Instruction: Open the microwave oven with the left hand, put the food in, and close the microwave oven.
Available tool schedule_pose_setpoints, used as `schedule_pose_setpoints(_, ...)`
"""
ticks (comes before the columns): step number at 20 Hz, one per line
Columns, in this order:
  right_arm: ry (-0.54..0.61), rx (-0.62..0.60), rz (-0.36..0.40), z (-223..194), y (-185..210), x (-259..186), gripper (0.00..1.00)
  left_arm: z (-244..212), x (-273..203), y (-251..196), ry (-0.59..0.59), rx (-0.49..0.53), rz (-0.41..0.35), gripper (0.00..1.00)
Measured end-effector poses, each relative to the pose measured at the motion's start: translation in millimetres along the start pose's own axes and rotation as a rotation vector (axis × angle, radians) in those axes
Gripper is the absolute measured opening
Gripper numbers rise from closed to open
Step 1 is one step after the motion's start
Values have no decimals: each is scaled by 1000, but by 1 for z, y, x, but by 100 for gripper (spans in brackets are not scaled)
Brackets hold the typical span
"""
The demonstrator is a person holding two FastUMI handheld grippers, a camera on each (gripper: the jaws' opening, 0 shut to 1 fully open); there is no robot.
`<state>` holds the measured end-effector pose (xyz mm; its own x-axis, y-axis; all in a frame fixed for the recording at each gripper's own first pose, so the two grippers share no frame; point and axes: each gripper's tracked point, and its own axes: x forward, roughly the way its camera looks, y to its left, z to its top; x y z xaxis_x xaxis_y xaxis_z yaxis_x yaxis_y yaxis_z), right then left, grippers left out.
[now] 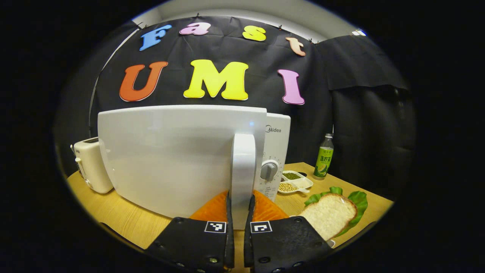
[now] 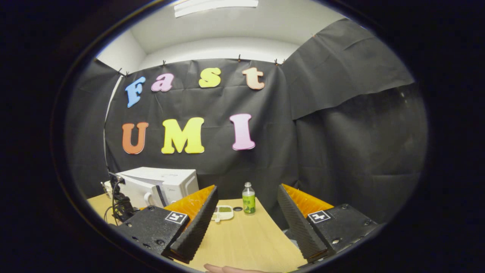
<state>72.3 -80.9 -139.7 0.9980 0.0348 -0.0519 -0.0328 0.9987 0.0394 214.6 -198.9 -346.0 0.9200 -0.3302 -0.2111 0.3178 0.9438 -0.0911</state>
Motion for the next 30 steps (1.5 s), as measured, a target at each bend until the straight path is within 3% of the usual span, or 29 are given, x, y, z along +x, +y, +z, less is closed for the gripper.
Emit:
schedule_pose_setpoints(1,9,6,5,-2,3,-2,92,-1,-7,2,-2,14,-4,9)
schedule_pose_setpoints(2,16,11,11,-5,6,-6,100,-3,-15,4,4,20,-9,8)
schedule_pose_setpoints(6,42,3,45,-11,21,-25,100,-7,-52,10,-17,-1,-52,9)
schedule_pose_setpoints(7,47,7,56,-11,24,-31,92,-8,-60,13,-23,1,-63,8)
schedule_pose_setpoints(9,48,7,64,-11,28,-41,92,-12,-78,21,-17,-2,-74,9)
schedule_pose_setpoints(10,45,2,59,-10,28,-45,100,-13,-88,26,-18,-1,-76,9)
schedule_pose_setpoints(11,40,-5,56,-8,29,-48,100,-14,-99,31,-18,1,-75,9)
schedule_pose_setpoints(12,37,-12,56,-8,30,-52,91,-16,-109,37,-16,2,-71,8)
schedule_pose_setpoints(13,35,-17,56,-7,32,-54,100,-18,-123,47,-19,-8,-63,8)
schedule_pose_setpoints(14,34,-19,57,-7,34,-56,92,-18,-134,56,-24,-11,-56,8)
schedule_pose_setpoints(15,33,-18,60,-6,37,-56,92,-20,-144,64,-19,-9,-47,8)
schedule_pose_setpoints(16,32,-18,61,-7,39,-55,100,-22,-157,75,-13,-13,-32,8)
schedule_pose_setpoints(17,35,-16,63,-9,42,-54,91,-24,-168,86,-8,-11,-14,8)
schedule_pose_setpoints(18,39,-12,67,-12,46,-52,100,-25,-178,97,-6,-3,4,8)
schedule_pose_setpoints(19,47,-5,73,-14,51,-50,100,-28,-189,108,5,2,17,8)
schedule_pose_setpoints(20,55,2,80,-18,57,-48,100,-29,-197,117,2,3,26,0)
schedule_pose_setpoints(21,65,8,88,-21,63,-45,100,-29,-205,122,-2,1,21,21)
schedule_pose_setpoints(22,76,11,97,-26,70,-43,100,-28,-214,132,2,11,30,20)
schedule_pose_setpoints(23,87,12,104,-30,76,-41,92,-32,-221,145,16,11,52,20)
schedule_pose_setpoints(24,96,11,113,-34,81,-41,92,-34,-230,158,28,-3,74,22)
schedule_pose_setpoints(25,103,7,123,-36,87,-40,92,-32,-244,172,29,-24,112,17)
schedule_pose_setpoints(26,107,0,128,-39,90,-39,100,-30,-259,186,38,-43,161,36)
schedule_pose_setpoints(27,112,-11,127,-41,92,-36,100,-28,-274,202,44,-67,226,48)
schedule_pose_setpoints(28,117,-21,126,-43,94,-32,92,-24,-291,218,39,-86,294,80)
schedule_pose_setpoints(29,125,-31,129,-45,97,-27,100,-19,-305,232,43,-100,359,88)
schedule_pose_setpoints(30,137,-39,133,-48,99,-22,92,-11,-317,242,33,-109,410,89)
